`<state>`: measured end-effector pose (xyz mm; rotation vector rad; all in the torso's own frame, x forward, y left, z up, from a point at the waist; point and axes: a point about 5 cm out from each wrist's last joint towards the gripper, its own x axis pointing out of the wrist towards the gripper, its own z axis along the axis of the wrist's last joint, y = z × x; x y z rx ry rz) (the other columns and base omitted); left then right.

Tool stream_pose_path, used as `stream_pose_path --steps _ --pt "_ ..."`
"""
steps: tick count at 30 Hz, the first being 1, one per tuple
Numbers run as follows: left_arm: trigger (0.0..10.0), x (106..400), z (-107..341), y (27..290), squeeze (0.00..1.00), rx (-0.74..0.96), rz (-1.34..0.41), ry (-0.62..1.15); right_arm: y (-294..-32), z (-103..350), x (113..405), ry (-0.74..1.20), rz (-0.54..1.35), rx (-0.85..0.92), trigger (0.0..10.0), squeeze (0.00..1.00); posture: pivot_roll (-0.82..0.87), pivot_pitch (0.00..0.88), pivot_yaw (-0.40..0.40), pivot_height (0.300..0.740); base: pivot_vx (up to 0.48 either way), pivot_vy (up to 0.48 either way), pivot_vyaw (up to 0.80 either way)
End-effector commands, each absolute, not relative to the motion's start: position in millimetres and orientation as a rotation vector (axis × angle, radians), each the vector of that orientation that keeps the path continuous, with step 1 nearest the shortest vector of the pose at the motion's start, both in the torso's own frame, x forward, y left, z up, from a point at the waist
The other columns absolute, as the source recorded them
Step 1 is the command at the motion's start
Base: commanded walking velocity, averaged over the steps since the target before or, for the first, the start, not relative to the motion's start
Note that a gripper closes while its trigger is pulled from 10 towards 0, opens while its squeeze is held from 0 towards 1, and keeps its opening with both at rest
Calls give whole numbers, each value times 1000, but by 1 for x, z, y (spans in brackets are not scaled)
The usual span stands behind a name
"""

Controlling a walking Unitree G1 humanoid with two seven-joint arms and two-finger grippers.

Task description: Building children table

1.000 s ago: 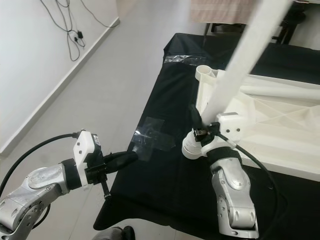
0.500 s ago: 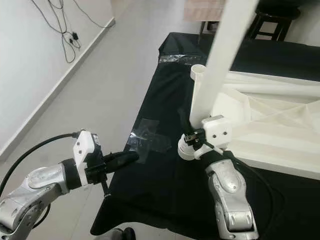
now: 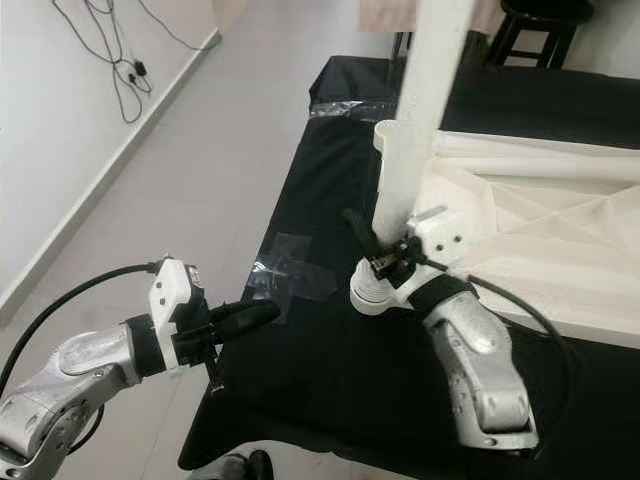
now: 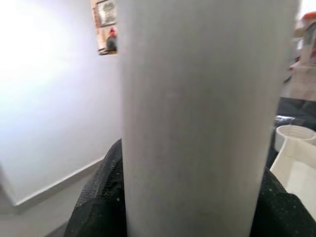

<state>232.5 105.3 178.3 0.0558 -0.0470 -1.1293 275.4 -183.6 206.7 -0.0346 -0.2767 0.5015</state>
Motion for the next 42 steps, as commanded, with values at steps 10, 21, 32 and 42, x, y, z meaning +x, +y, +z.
stream_pose_path --steps 10,21,32,42 --pt "10000 229 174 103 0 57 -1135 -30 -204 222 277 -309 525 7 10000 0 52 196 48 740 0 0 0" --pt "10000 229 174 102 0 58 -1140 -28 -193 205 273 -251 565 -52 10000 0 50 195 49 740 0 0 0" --pt "10000 229 173 101 0 61 -1146 -26 -186 197 279 -234 553 -57 10000 0 55 188 58 740 0 0 0" --pt "10000 220 154 96 0 76 -1178 39 -147 219 288 -237 1130 -12 10000 0 72 190 66 740 0 0 0"
